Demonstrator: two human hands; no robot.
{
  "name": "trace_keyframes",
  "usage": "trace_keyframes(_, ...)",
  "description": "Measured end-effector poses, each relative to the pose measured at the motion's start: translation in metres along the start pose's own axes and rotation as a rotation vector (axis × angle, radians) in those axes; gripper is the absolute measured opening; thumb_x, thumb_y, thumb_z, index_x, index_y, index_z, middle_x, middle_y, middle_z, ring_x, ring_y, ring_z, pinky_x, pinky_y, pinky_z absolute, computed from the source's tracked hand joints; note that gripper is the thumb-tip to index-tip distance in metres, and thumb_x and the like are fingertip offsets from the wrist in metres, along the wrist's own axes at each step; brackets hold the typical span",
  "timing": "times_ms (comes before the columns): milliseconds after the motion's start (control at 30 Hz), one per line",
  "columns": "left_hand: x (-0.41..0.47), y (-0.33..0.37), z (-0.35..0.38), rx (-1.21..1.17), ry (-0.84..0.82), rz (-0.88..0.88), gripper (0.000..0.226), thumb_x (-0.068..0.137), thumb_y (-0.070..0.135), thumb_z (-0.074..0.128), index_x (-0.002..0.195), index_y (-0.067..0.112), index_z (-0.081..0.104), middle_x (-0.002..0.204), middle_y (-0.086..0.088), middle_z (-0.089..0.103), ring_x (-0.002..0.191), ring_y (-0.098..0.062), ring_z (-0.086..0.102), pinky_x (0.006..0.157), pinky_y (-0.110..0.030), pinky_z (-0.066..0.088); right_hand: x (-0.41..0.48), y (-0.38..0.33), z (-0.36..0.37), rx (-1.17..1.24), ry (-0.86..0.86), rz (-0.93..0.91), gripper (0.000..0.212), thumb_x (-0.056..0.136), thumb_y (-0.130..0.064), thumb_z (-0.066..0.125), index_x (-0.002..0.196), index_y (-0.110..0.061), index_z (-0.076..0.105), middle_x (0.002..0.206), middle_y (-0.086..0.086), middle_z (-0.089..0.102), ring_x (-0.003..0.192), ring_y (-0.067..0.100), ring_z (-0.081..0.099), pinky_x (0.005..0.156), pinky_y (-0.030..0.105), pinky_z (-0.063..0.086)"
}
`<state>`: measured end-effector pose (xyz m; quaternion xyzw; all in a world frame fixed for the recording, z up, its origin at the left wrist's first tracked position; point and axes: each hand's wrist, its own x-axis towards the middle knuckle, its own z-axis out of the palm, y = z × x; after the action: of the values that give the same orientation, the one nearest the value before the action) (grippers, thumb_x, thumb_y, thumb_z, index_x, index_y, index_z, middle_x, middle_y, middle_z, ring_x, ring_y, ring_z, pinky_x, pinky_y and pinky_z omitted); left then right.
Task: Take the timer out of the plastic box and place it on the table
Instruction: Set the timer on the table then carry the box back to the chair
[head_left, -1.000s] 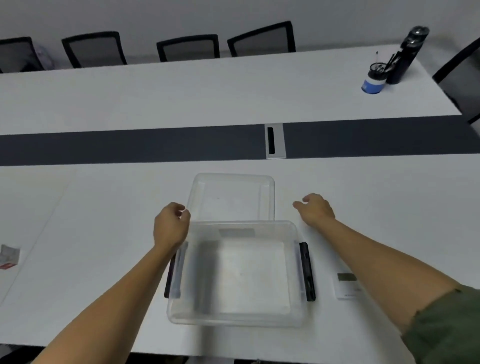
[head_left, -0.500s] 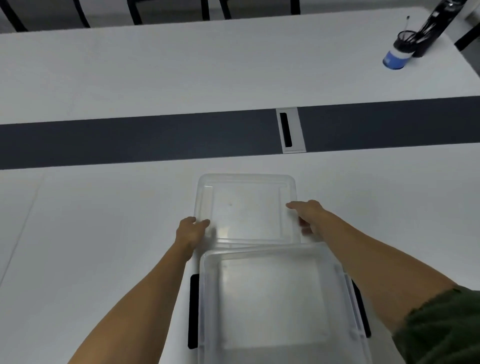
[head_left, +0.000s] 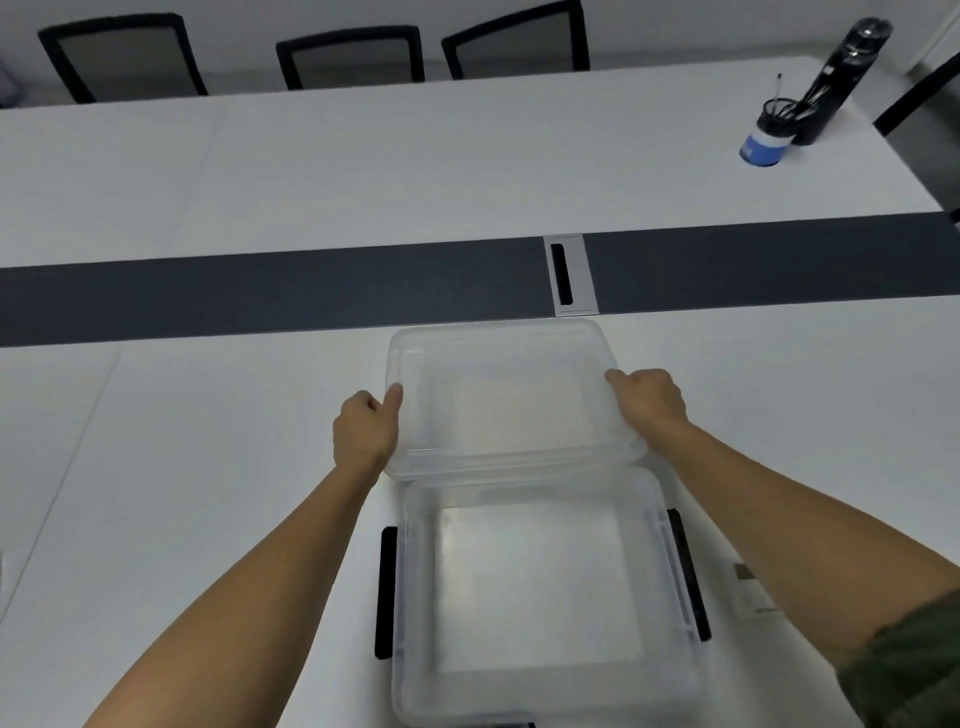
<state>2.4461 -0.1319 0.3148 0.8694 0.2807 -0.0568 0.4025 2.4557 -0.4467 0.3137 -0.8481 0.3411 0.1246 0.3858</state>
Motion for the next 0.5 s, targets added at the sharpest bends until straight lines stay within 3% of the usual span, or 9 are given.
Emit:
trace_keyframes(200, -0.086, -0.031, -0.020, 0.336, 0.039, 0.199, 0.050, 0.091, 0.049, 0.046, 0.060, 0.011, 0.038, 0.055, -0.002, 0.045, 0.054, -0.023, 0.043, 0.052, -0.028, 0.033, -0.059, 0.056, -0.038, -0.312, 0.084, -0.277, 0.050, 0.089, -0.050, 0.052, 0.057, -0.012, 0.055, 0.054, -0.001, 0.055, 0.051, 0.021, 0.052, 0.050, 0.025, 0.036)
trace_keyframes(333, -0.144, -0.064, -0.024, 0.460, 0.024, 0.243, 0.050, 0.093, 0.049, 0.042, 0.059, 0.012, 0.039, 0.056, -0.002, 0.049, 0.055, -0.025, 0.048, 0.051, -0.029, 0.035, -0.099, 0.098, -0.053, -0.372, 0.062, -0.356, 0.052, 0.088, -0.049, 0.053, 0.052, -0.013, 0.056, 0.051, 0.000, 0.056, 0.050, 0.022, 0.055, 0.048, 0.025, 0.039)
trace_keyframes(500, -0.188, -0.095, -0.026, 0.540, -0.008, 0.219, 0.046, 0.095, 0.046, 0.037, 0.064, 0.013, 0.046, 0.066, -0.005, 0.058, 0.066, -0.030, 0.057, 0.060, -0.032, 0.044, -0.134, 0.143, -0.051, -0.361, 0.003, -0.381, 0.052, 0.089, -0.049, 0.055, 0.062, -0.006, 0.068, 0.059, 0.005, 0.066, 0.059, 0.024, 0.063, 0.057, 0.032, 0.051)
